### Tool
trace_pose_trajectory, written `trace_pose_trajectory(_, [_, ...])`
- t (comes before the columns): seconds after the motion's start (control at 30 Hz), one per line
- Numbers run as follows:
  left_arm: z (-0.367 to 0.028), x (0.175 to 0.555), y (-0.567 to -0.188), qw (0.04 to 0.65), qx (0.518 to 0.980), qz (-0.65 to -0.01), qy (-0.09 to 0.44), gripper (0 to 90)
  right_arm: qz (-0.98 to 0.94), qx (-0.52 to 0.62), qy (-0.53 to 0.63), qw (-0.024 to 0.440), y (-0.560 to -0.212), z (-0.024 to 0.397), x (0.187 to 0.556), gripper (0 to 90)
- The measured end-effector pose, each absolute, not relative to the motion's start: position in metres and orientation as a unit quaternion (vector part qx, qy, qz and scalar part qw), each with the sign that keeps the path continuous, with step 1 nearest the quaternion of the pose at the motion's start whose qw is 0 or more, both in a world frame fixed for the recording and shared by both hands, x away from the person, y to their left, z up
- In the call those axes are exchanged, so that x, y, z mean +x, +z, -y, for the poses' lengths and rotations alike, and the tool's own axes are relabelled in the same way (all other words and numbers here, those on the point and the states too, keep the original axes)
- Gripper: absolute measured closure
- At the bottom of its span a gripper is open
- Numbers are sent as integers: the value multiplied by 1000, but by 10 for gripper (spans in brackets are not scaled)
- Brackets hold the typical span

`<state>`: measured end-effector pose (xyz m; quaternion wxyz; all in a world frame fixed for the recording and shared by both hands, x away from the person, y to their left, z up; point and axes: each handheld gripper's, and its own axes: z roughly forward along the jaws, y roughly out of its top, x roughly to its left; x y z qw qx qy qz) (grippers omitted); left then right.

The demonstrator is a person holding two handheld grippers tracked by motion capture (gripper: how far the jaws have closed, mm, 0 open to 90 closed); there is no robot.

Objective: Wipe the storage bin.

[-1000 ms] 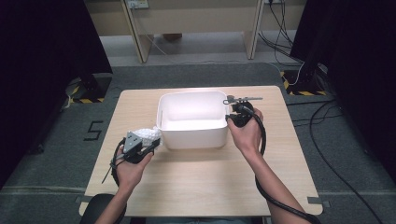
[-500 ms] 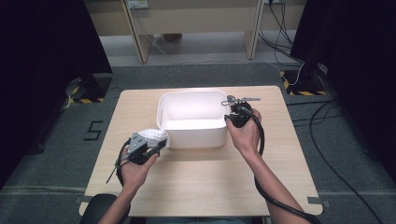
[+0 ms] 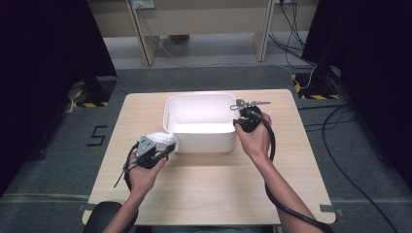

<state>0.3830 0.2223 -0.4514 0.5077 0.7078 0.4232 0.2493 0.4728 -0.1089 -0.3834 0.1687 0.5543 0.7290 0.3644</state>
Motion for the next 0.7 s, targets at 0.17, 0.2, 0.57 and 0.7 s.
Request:
trace_pose_trajectory(0.17, [-220, 384, -458, 506, 708, -424, 252, 748, -729, 554, 365, 169, -383, 108, 473, 779])
trace_pose_trajectory(0.2, [-220, 385, -459, 504, 710, -424, 250, 748, -729, 554, 366, 169, -384, 108, 473, 779])
trace_pose_trajectory(0.57, [-218, 388, -470, 496, 712, -433, 246, 748, -729, 551, 369, 168, -383, 107, 472, 775])
trace_pose_trajectory(0.7, [-218, 390, -474, 492, 714, -436, 243, 748, -730, 550, 369, 168, -384, 107, 472, 774])
